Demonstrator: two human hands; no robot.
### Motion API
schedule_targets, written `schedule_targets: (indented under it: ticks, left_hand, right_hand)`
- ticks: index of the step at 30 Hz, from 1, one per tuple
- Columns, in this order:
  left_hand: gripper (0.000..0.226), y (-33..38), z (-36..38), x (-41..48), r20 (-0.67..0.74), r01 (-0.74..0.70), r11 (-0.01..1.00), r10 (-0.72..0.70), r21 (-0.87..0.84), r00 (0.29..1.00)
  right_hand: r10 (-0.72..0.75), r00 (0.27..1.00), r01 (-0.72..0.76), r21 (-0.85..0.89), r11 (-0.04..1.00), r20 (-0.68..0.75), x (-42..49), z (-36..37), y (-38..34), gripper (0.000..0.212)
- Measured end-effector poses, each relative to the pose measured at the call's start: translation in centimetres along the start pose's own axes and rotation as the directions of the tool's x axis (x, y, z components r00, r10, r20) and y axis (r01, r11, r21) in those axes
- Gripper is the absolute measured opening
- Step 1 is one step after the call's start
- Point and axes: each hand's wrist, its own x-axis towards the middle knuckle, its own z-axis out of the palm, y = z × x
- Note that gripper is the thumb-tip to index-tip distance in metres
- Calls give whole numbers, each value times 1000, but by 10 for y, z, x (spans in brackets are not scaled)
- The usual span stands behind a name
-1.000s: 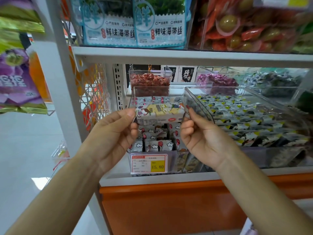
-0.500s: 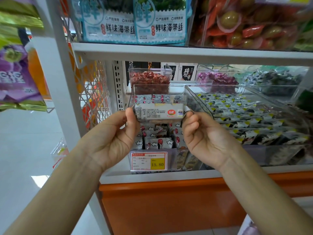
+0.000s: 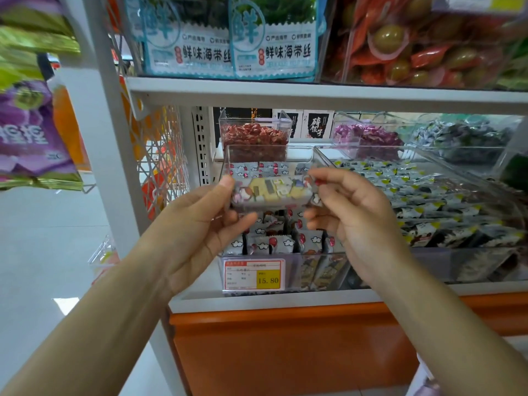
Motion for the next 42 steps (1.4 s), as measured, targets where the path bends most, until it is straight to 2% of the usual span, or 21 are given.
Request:
schedule_targets:
  ticks: [2, 6, 8, 9, 12, 15, 18, 21, 25, 29, 32, 35, 40, 42]
  left_hand:
    - [27, -1, 1, -1, 13, -50, 993, 48, 111, 999]
    - [47, 0, -3, -2, 85, -196, 903, 177, 382, 981]
    - [52, -1, -4, -2, 132, -236, 857, 197, 457, 971]
    - [53, -2, -3, -2, 155, -243, 847, 191, 473, 969]
    - [52, -6, 0, -2, 164, -249, 843, 193, 477, 967]
    - [39, -8, 0, -1, 108, -240, 851, 215, 467, 971]
    - [34, -7, 0, 0, 108, -261, 810, 241, 526, 965]
    - [34, -6, 2, -3, 145, -298, 760, 264, 578, 954]
    - [31, -7, 3, -5, 167, -322, 697, 282, 640, 945]
    - [18, -12, 6, -4, 125, -309, 707, 300, 636, 946]
    - [10, -13, 6, -3, 80, -319, 695, 353, 644, 932]
    - [14, -12, 6, -2, 38, -331, 694, 402, 640, 915]
    - [17, -14, 6, 0, -9, -306, 702, 406, 643, 914]
    - [18, -14, 5, 1, -44, -292, 755, 390, 588, 920]
  right_hand:
    - [-60, 998, 61, -85, 995, 11, -2, 2, 1, 22]
    - [-53, 999, 53, -72, 996, 2, -3, 5, 2, 11]
    - [-80, 997, 80, -103, 991, 1, -2, 5, 4, 4]
    - [-95, 995, 94, -122, 988, -2, -2, 5, 5, 7]
    - [-113, 994, 111, -150, 982, 0, 0, 4, 7, 21]
    - [-118, 993, 120, -176, 977, 21, 0, 4, 8, 33]
    - [-98, 995, 102, -172, 980, 32, -2, 4, 8, 22]
    - [-130, 991, 124, -249, 960, -6, -1, 2, 8, 9]
    - [-182, 982, 162, -291, 943, -46, -1, 3, 8, 9]
    - [-252, 966, 208, -397, 894, -63, -3, 4, 10, 12]
    - [-261, 964, 220, -414, 883, -45, -5, 7, 11, 11]
    - [-275, 961, 236, -427, 873, -30, -6, 9, 12, 11]
    - [-254, 967, 222, -414, 883, -22, -8, 12, 13, 7]
    - [-204, 979, 196, -366, 910, 18, -7, 10, 12, 10]
